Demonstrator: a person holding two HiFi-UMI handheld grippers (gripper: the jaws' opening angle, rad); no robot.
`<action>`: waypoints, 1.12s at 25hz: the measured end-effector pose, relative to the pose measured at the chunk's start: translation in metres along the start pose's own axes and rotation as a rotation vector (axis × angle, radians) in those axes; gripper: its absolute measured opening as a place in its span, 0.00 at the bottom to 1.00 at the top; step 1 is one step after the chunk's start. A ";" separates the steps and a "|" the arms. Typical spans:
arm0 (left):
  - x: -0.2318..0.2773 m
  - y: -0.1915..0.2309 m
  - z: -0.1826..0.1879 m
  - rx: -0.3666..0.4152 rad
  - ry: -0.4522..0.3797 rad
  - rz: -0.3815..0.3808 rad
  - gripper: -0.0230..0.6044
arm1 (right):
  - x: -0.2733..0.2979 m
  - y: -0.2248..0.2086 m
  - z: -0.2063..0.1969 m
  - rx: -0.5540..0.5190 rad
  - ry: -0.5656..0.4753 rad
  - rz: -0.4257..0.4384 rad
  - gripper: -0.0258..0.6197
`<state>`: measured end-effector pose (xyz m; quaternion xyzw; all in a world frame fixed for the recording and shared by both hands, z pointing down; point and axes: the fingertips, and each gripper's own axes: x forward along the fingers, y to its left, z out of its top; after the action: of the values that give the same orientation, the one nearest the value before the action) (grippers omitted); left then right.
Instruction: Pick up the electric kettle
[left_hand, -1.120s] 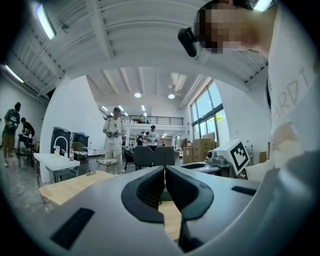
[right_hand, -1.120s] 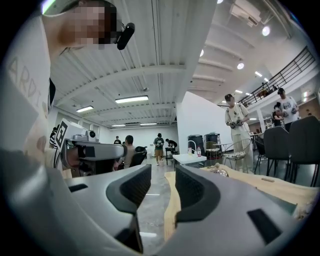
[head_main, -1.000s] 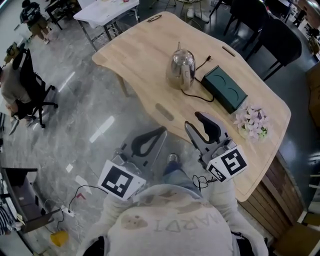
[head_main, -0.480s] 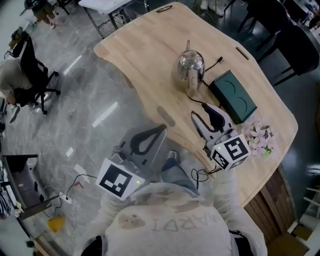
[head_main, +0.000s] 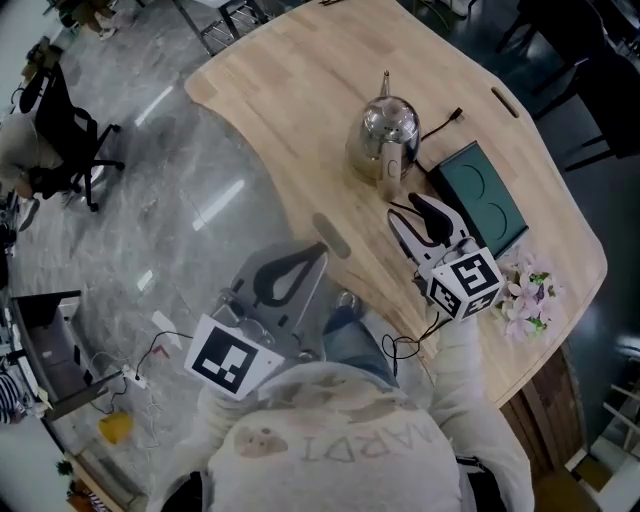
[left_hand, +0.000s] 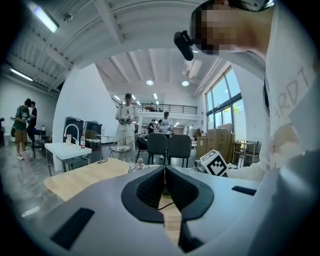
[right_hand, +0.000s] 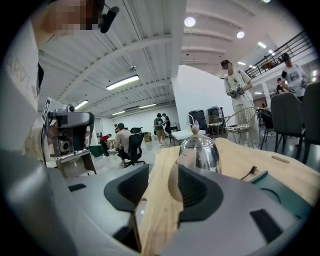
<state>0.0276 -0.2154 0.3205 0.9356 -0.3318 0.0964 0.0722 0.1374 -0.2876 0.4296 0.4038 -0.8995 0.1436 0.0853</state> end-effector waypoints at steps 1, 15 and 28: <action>0.003 0.002 -0.002 -0.004 0.007 0.001 0.06 | 0.003 -0.004 -0.003 0.004 0.009 0.006 0.30; 0.033 0.024 -0.023 -0.027 0.079 0.029 0.06 | 0.045 -0.026 -0.030 0.032 0.099 0.150 0.30; 0.044 0.040 -0.032 -0.048 0.110 0.051 0.06 | 0.068 -0.021 -0.039 0.033 0.153 0.307 0.30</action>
<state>0.0310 -0.2665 0.3650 0.9182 -0.3532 0.1416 0.1101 0.1098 -0.3356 0.4882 0.2508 -0.9390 0.2000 0.1241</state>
